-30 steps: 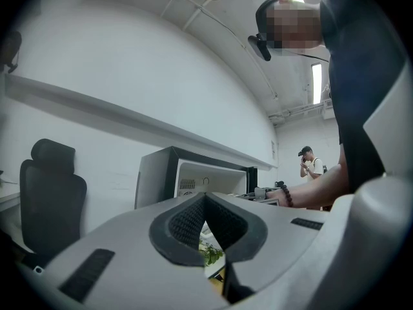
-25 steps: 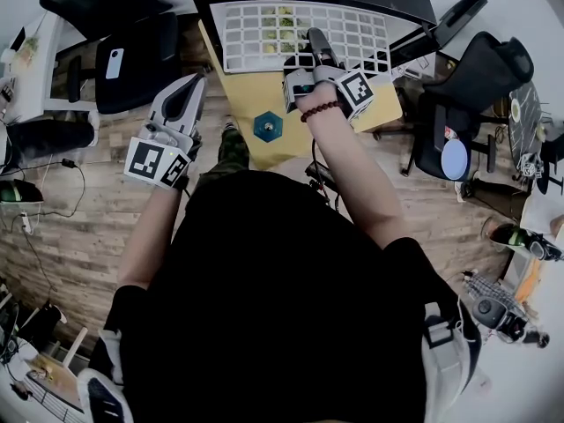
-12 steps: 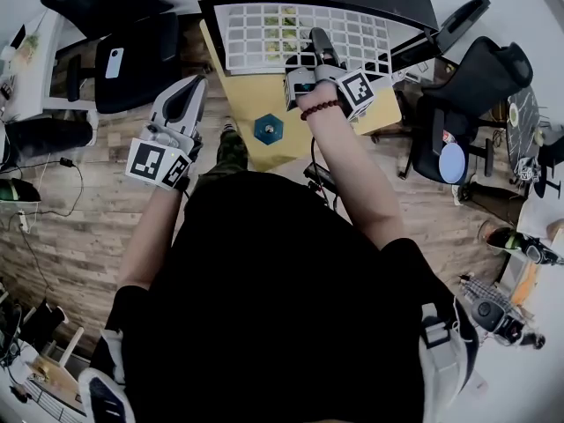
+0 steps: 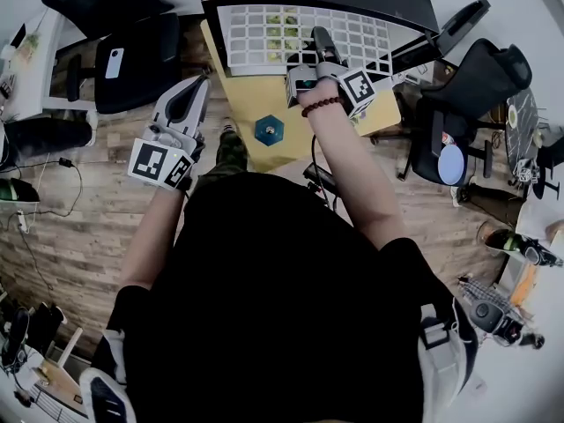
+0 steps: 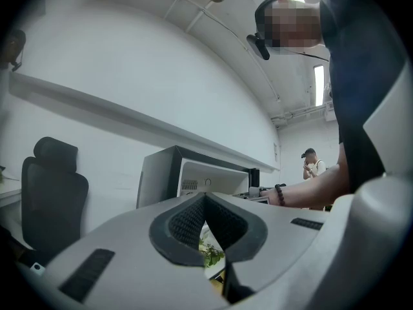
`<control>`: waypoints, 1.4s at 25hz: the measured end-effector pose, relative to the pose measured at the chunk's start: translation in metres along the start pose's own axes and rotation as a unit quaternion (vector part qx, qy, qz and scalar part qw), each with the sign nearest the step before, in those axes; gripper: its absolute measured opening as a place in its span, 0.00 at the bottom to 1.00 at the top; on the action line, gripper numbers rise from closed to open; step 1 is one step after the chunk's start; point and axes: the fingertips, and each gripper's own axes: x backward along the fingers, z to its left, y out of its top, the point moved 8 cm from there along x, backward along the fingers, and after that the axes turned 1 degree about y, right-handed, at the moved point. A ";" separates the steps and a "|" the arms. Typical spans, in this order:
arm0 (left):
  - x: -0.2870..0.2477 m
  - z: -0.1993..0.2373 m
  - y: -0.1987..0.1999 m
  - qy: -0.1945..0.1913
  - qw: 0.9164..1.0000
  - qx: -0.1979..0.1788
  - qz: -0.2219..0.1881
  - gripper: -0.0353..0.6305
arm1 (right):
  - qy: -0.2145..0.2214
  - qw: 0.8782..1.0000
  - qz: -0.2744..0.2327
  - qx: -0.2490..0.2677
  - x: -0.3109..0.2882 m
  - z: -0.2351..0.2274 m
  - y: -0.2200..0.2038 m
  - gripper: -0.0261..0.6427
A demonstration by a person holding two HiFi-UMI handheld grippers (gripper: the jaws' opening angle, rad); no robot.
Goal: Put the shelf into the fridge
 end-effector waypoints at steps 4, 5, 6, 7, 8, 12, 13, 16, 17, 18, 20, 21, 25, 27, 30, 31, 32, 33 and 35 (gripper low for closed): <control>0.000 0.003 0.000 0.004 1.000 0.001 0.002 0.08 | 0.000 1.000 -0.001 0.006 -0.008 0.000 0.003 0.11; 0.000 0.004 0.000 0.005 1.000 0.001 0.002 0.08 | 0.000 1.000 -0.001 0.008 -0.010 0.000 0.004 0.11; -0.001 0.005 0.000 0.006 1.000 0.001 0.002 0.08 | 0.000 1.000 -0.002 0.008 -0.013 0.000 0.005 0.11; -0.001 0.005 0.001 0.007 1.000 0.002 0.002 0.08 | 0.000 1.000 -0.001 0.009 -0.016 0.000 0.005 0.11; -0.001 0.006 0.000 0.007 1.000 0.002 0.003 0.08 | 0.000 1.000 -0.001 0.010 -0.017 0.000 0.006 0.11; 0.002 0.004 -0.001 0.006 1.000 0.002 0.004 0.08 | -0.003 1.000 -0.002 0.009 -0.021 0.001 0.006 0.11; 0.002 0.004 -0.001 0.007 1.000 0.001 0.004 0.08 | -0.005 1.000 -0.001 0.009 -0.023 0.001 0.006 0.11; 0.001 0.007 0.000 0.009 1.000 0.001 0.004 0.08 | -0.008 1.000 -0.002 0.011 -0.030 0.002 0.007 0.11; 0.000 0.009 0.001 0.010 1.000 0.002 0.005 0.08 | -0.009 1.000 -0.003 0.013 -0.032 0.002 0.008 0.11; -0.001 0.010 0.001 0.010 1.000 0.002 0.006 0.08 | -0.008 1.000 -0.003 0.014 -0.034 0.002 0.008 0.11; -0.003 0.013 0.002 0.011 1.000 0.004 0.006 0.08 | -0.008 1.000 -0.003 0.016 -0.038 0.003 0.009 0.11; -0.003 0.014 0.002 0.011 1.000 0.004 0.006 0.08 | -0.009 1.000 -0.002 0.016 -0.040 0.004 0.009 0.11; -0.005 0.013 0.000 0.010 1.000 0.005 0.005 0.08 | -0.011 1.000 -0.002 0.015 -0.043 0.002 0.010 0.11; -0.006 0.013 -0.001 0.009 1.000 0.006 0.005 0.08 | -0.011 1.000 -0.003 0.017 -0.045 0.001 0.011 0.11; -0.006 0.014 -0.001 0.010 1.000 0.006 0.004 0.08 | -0.011 1.000 -0.002 0.018 -0.047 0.002 0.010 0.11; -0.005 0.015 -0.001 0.010 1.000 0.006 0.004 0.08 | -0.011 1.000 -0.002 0.018 -0.048 0.003 0.010 0.11; -0.005 0.015 -0.002 0.011 1.000 0.006 0.003 0.08 | -0.011 1.000 -0.002 0.018 -0.049 0.003 0.010 0.11; -0.005 0.015 -0.002 0.012 1.000 0.007 0.003 0.08 | -0.011 1.000 -0.002 0.018 -0.050 0.003 0.010 0.12; -0.004 0.014 -0.002 0.013 1.000 0.009 0.004 0.08 | -0.011 1.000 -0.001 0.019 -0.052 0.002 0.011 0.12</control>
